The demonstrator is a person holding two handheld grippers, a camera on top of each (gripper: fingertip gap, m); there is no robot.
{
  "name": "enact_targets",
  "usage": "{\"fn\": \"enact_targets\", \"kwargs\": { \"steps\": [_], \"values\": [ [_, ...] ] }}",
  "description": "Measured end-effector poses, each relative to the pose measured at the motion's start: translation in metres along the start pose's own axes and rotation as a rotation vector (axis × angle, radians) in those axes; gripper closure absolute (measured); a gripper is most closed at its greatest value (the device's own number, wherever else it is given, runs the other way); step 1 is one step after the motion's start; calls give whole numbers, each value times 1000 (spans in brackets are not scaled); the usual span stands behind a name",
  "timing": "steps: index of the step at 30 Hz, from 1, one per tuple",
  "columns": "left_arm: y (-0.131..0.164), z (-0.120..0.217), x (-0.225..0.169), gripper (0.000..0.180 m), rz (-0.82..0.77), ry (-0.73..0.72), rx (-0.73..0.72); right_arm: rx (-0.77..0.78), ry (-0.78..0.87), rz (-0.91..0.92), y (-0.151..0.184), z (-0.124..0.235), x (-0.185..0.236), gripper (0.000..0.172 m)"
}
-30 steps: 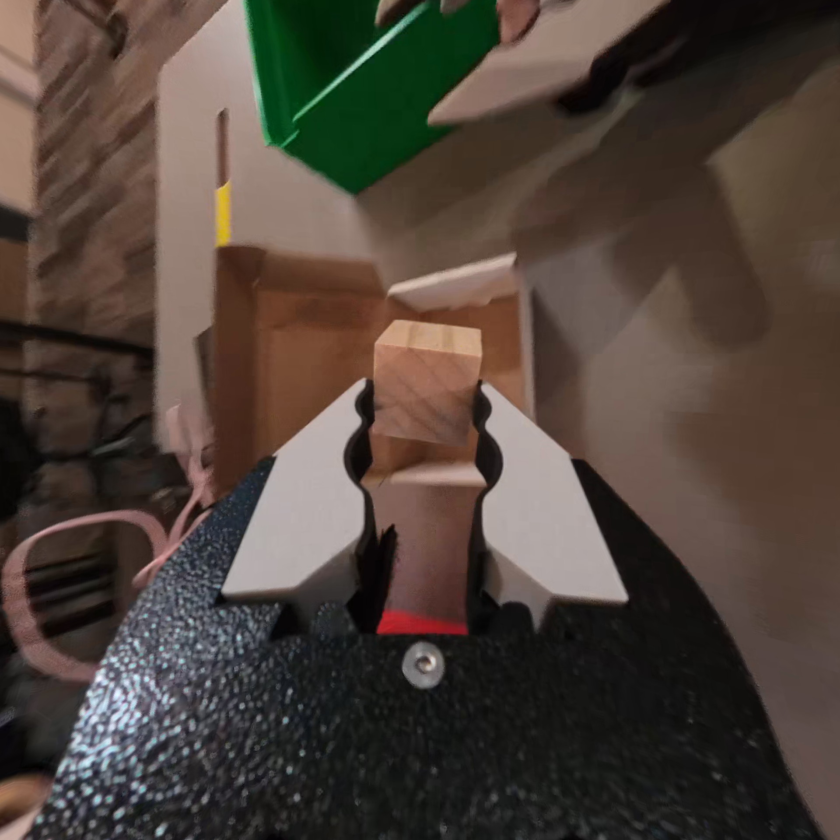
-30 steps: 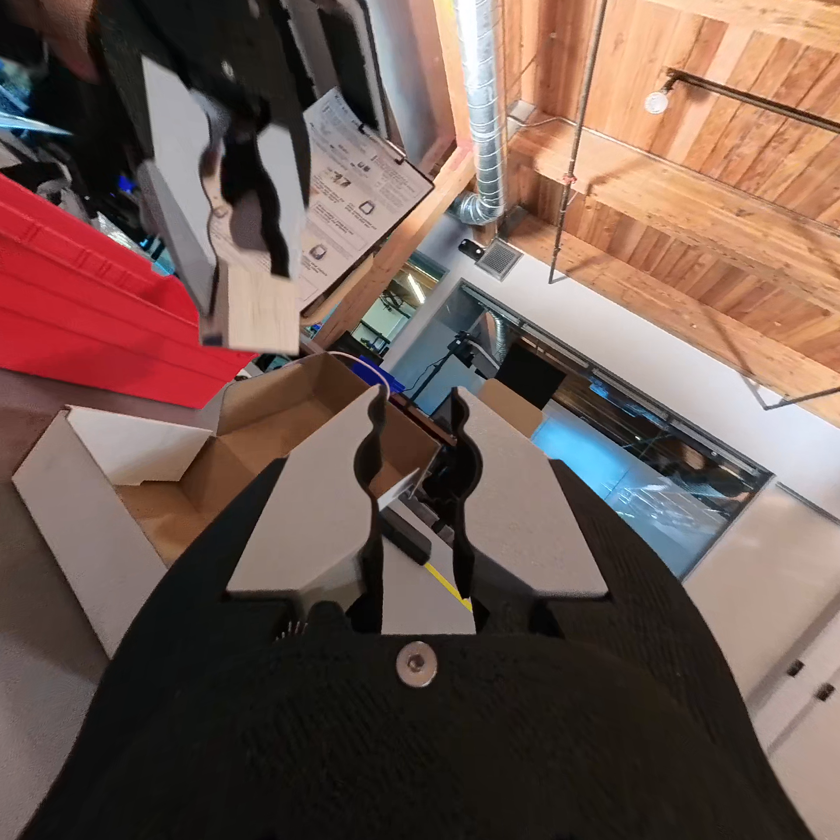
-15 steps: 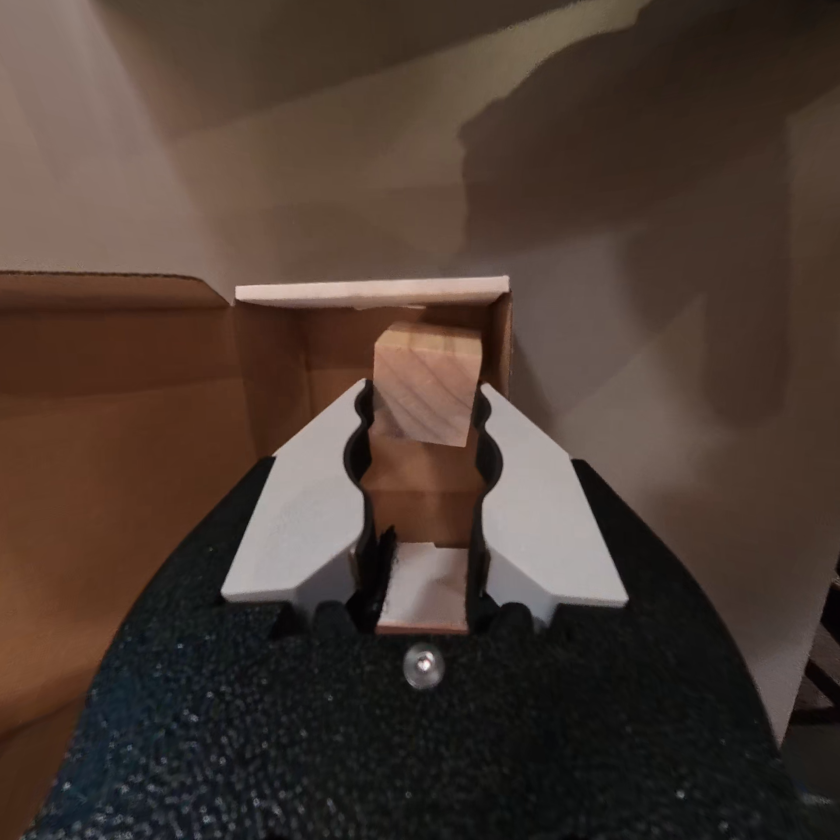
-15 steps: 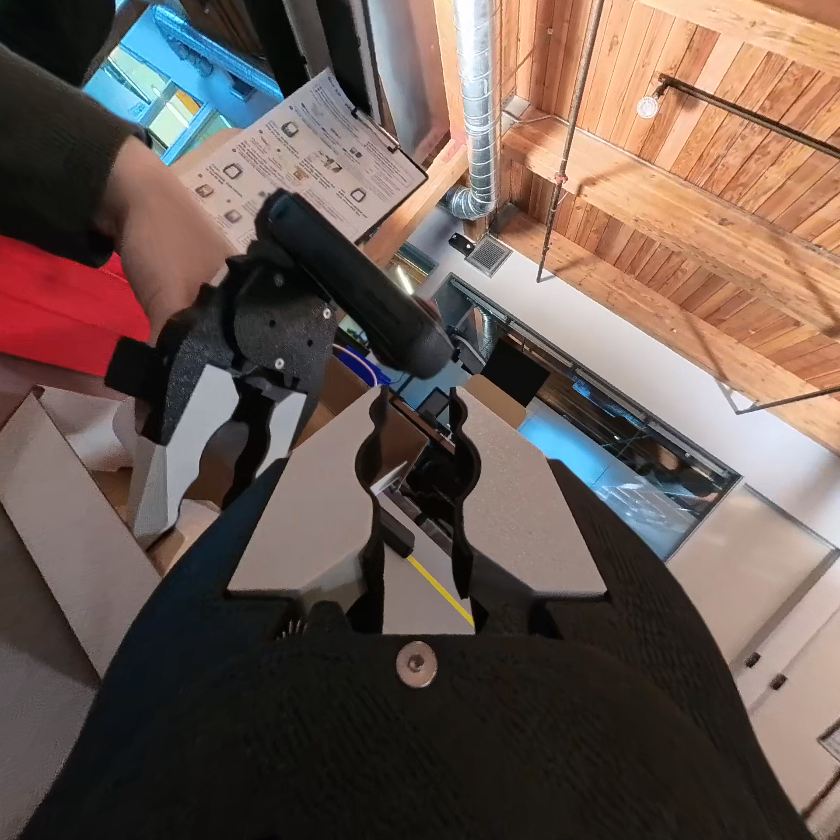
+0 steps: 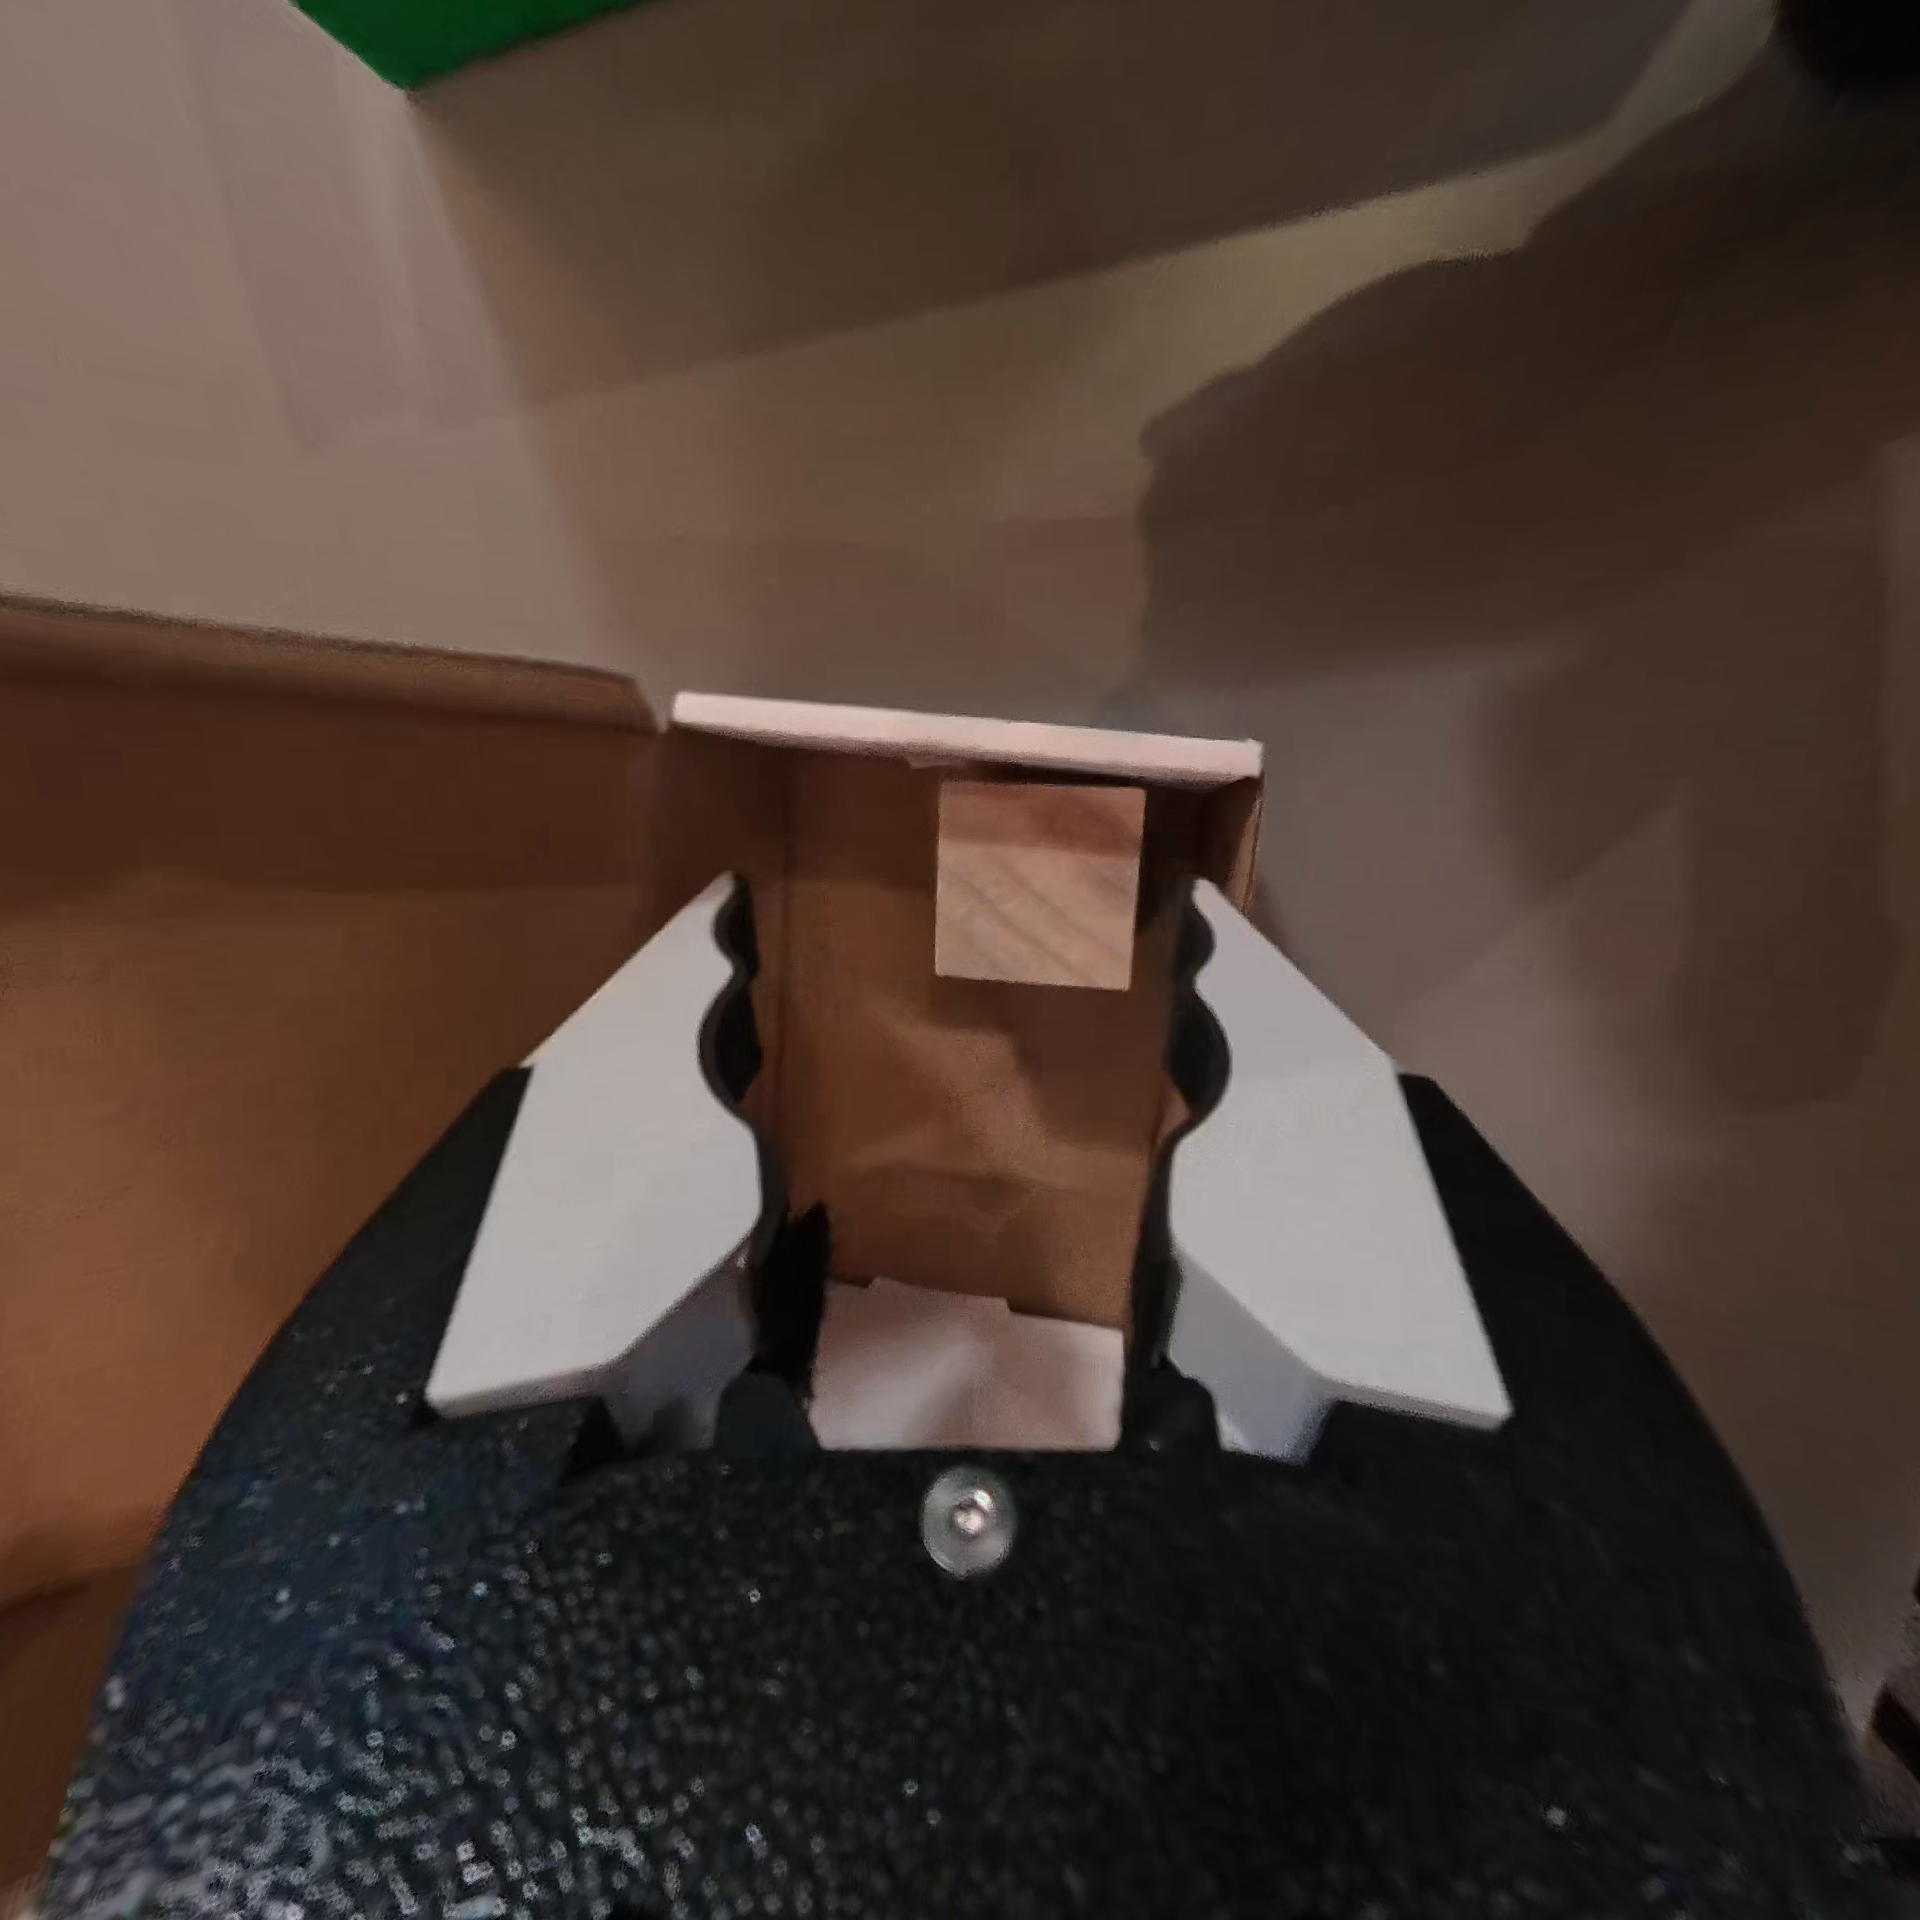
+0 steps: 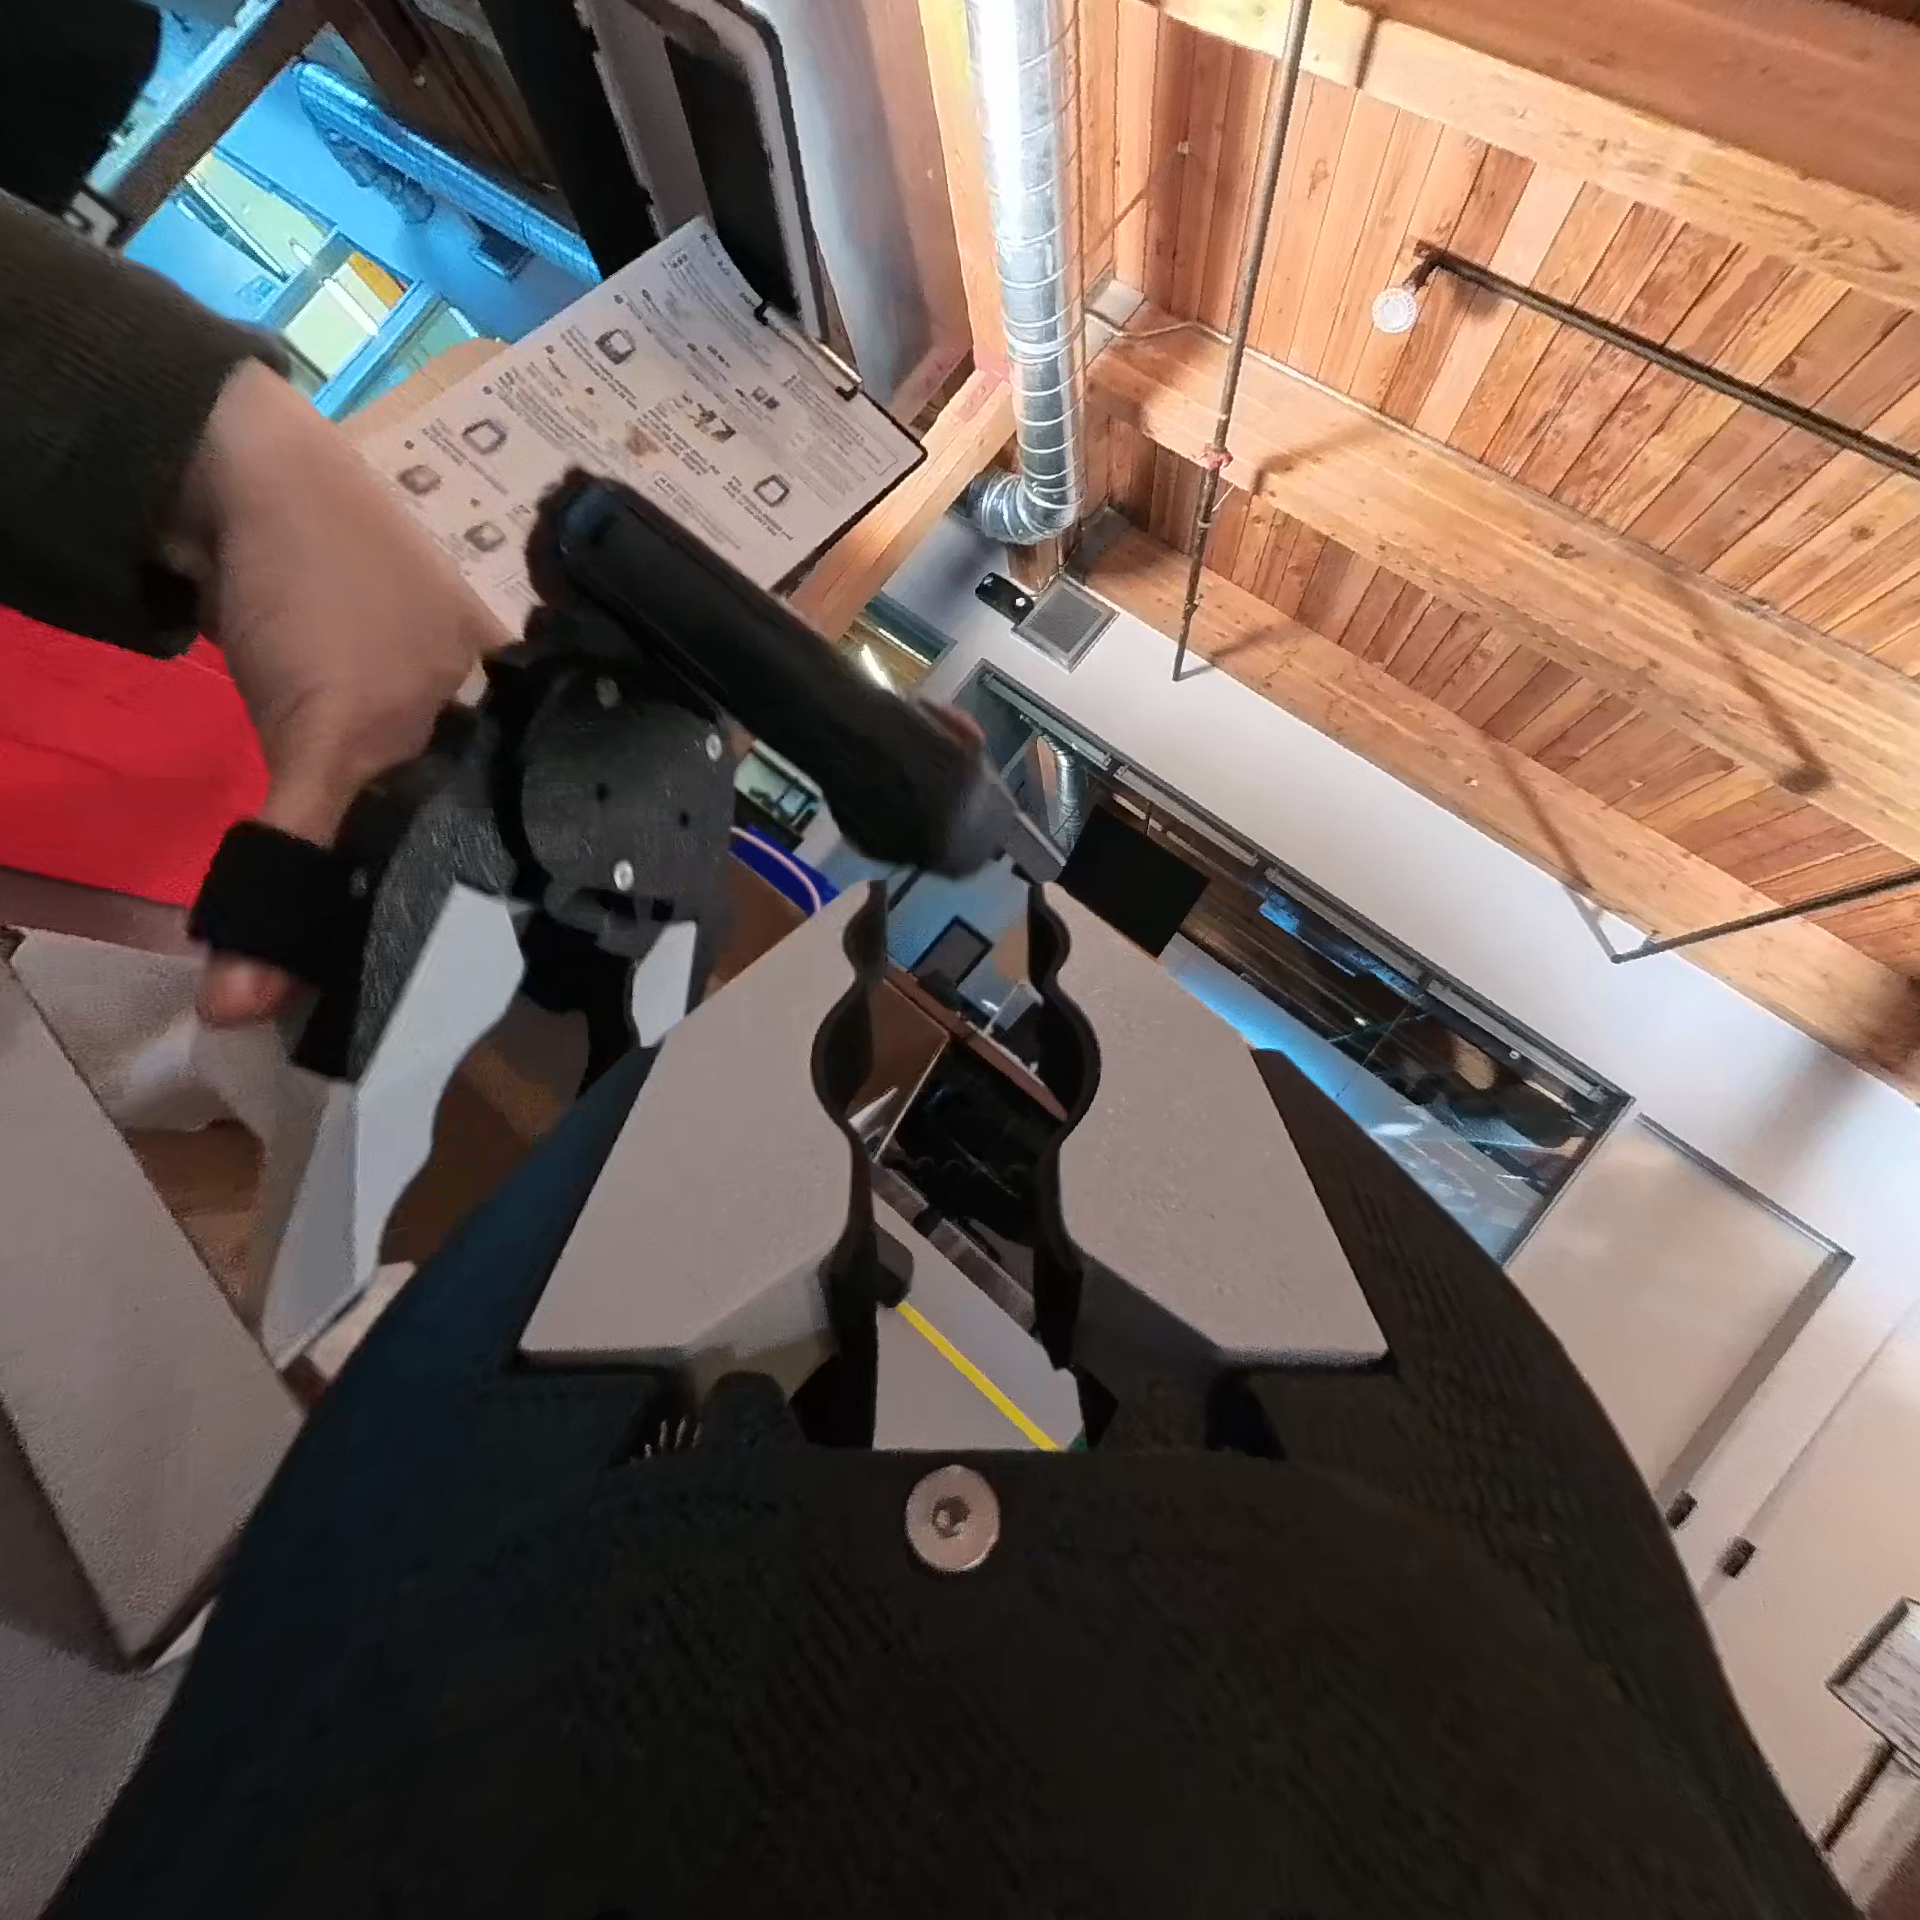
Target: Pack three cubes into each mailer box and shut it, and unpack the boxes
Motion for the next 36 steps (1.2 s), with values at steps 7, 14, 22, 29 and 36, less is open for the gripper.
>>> {"fn": "enact_targets", "kwargs": {
  "steps": [7, 14, 22, 29, 36],
  "values": [
    [52, 122, 4, 91, 71, -227, -152, -3, 33, -72, 2, 1, -10, 147],
    [189, 202, 20, 93, 469, -474, -12, 3, 13, -74, 2, -1, -4, 147],
    [286, 130, 11, 125, 975, -172, 133, 8, -10, -63, 2, -1, 1, 147],
    [306, 103, 5, 125, 1023, -122, 215, 11, -23, -64, 3, -2, 2, 147],
    [318, 93, -1, 155, 938, -128, 343, 12, -40, -54, 2, -2, 6, 147]
  ]
}}
Point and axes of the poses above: each gripper's, where its closed fingertips meet, z back along the fingers, y out of its underside, x = y × z across the jaws, the point moved 5 cm from there along z, back along the fingers, and after that the axes turned 4 degrees about y, right-handed, at the moved point
